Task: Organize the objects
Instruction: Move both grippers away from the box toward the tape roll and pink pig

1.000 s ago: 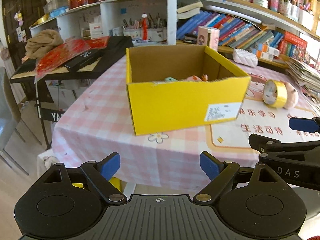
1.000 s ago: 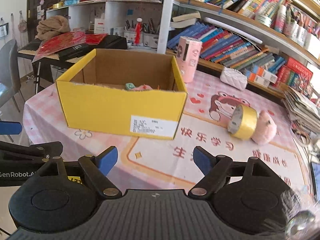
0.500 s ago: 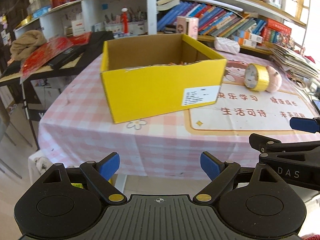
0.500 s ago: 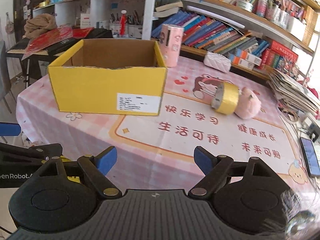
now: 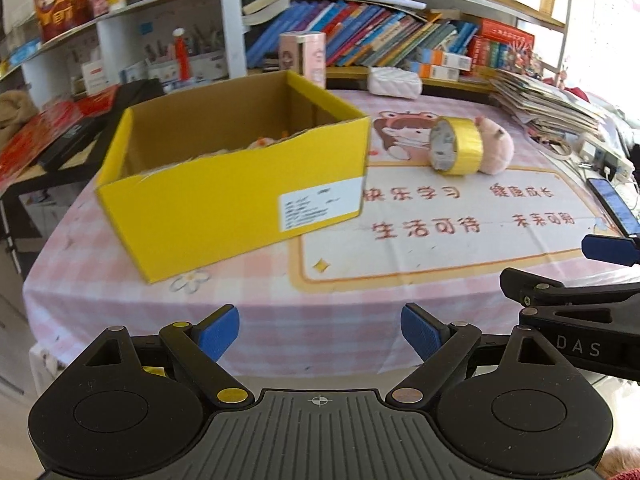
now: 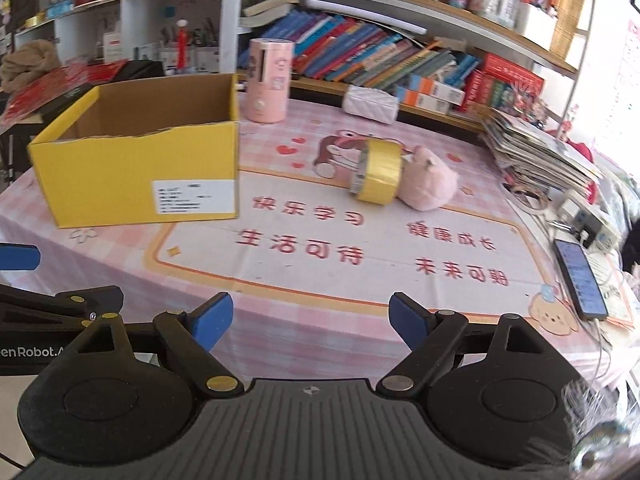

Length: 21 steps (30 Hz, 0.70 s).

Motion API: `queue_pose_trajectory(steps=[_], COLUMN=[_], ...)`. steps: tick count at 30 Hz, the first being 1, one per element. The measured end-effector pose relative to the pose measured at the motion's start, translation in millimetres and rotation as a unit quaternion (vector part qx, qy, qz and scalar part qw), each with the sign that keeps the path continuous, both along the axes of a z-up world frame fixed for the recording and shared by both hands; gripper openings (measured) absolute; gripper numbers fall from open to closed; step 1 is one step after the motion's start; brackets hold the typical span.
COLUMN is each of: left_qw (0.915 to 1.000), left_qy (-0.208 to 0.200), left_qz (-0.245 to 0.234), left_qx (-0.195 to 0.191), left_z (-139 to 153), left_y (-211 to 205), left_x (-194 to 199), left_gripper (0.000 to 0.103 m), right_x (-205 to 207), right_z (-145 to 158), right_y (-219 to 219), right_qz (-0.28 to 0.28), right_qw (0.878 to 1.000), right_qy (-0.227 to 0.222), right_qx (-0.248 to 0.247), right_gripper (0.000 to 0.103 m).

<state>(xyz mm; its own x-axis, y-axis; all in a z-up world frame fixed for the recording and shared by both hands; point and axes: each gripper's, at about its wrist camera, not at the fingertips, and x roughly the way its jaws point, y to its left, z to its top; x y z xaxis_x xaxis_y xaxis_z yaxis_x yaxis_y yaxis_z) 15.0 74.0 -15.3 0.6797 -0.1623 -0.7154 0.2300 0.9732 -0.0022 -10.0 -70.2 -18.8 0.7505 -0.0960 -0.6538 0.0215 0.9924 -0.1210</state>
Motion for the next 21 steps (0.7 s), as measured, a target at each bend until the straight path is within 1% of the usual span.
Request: queue_pose_trajectory(steps=[3,7,10,14,21], left_qw=[0.9999,0.9993,0.9989,0.999,0.9996], left_qy=[-0.006,-0.007,-0.007,0.001,0.006], left_qz=[-0.012,-0.036,-0.046,-0.044,-0.021], left_qx=[0.0,0.007,0.012,0.013,0.016], left_z=[2,1,1,-2,-4], left_y=[-14,-39,-55,-72,-97], left_x=[9,20,30,44,72], left_gripper=[0.09,0.09,0.09,0.09,0.09], right_x=[4,12,21,36,69], right_z=[2,3,2,0,-4], right_y=[-14,-37,-53,-70,-100], right_qz=[-0.013,-0.035,-0.046,-0.046,-0.032], right_qw=[1.0,0.999,0.999,0.999,0.999], right_qy=[-0.004,-0.005,-0.002,0.005,0.014], right_qx=[0.0,0.004,0.009,0.01,0.015], right_gripper=[0.085,0.085,0.085,0.085,0.085])
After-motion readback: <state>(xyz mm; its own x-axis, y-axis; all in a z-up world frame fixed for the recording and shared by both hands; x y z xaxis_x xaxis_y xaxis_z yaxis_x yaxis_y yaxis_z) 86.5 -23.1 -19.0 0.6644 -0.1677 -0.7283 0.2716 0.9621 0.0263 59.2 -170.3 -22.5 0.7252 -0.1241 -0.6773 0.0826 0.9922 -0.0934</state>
